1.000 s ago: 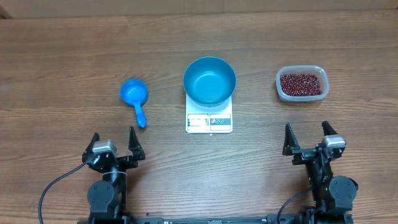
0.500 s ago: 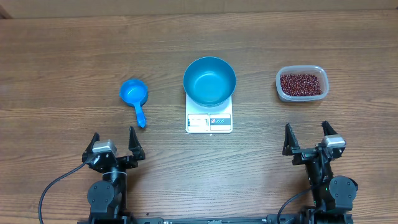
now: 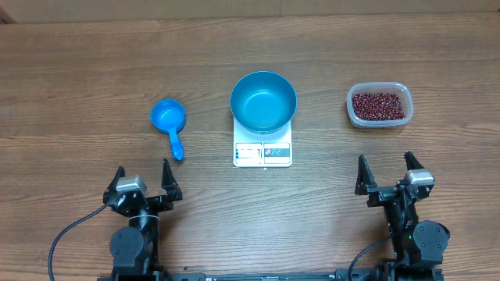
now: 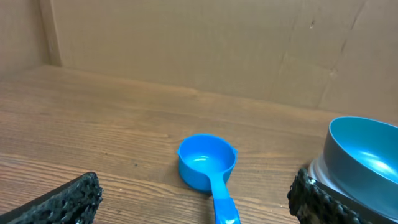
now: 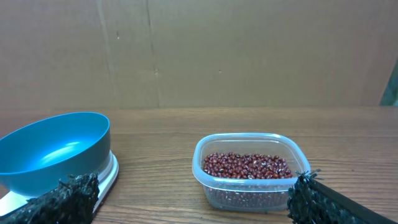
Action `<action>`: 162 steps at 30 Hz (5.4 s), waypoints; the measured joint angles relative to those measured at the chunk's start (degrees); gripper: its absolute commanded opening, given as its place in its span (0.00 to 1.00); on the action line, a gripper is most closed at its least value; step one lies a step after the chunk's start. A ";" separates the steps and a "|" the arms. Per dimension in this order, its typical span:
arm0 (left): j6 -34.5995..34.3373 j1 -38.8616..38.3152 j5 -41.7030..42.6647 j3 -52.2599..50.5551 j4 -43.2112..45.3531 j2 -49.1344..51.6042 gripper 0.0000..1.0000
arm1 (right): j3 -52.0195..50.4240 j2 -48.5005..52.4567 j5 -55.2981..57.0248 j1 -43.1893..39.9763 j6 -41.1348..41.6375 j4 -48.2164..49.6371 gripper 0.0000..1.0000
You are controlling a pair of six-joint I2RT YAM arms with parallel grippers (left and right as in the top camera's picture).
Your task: Scoop item into bowl and weigh 150g on scale
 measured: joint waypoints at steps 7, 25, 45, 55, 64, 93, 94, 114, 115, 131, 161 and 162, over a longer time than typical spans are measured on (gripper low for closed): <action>0.13 0.00 0.48 0.00 3.96 0.00 1.00 | 0.00 0.00 0.02 0.00 0.00 0.02 1.00; 0.11 0.00 6.05 49.62 -33.94 23.10 0.99 | 0.00 0.00 0.04 0.00 0.00 0.04 1.00; 2.25 0.00 12.92 100.37 -73.42 80.81 0.23 | 0.00 0.00 0.02 0.02 -0.17 0.07 1.00; 6.91 0.02 13.57 100.39 -78.01 98.18 0.08 | 0.00 0.00 0.02 0.00 -0.13 0.07 1.00; 9.97 5.33 19.34 100.39 -75.95 105.57 0.66 | 0.00 0.00 0.00 0.00 -0.13 0.04 1.00; 18.34 19.04 48.24 69.66 -42.01 112.08 0.55 | 0.00 0.00 0.02 0.02 -0.15 0.09 1.00; 18.97 19.56 50.42 69.61 -41.86 114.14 0.55 | 0.00 0.00 0.02 0.02 -0.17 0.04 1.00; 21.70 24.06 75.36 69.51 -39.32 121.17 0.62 | 0.00 0.00 0.02 0.02 -0.13 0.07 1.00; 21.70 24.26 75.52 69.51 -39.32 121.17 0.62 | 0.00 0.00 0.00 0.00 -0.15 0.04 1.00; 22.53 23.08 75.89 69.51 -39.47 121.17 0.36 | 0.00 0.00 0.00 0.02 -0.15 0.07 1.00; 13.33 23.06 73.94 69.51 -32.00 121.17 0.33 | 0.00 0.00 0.02 0.02 -0.17 0.04 1.00; 13.35 23.06 73.99 69.51 -32.00 121.17 0.35 | 0.00 0.00 0.02 0.02 -0.15 0.07 1.00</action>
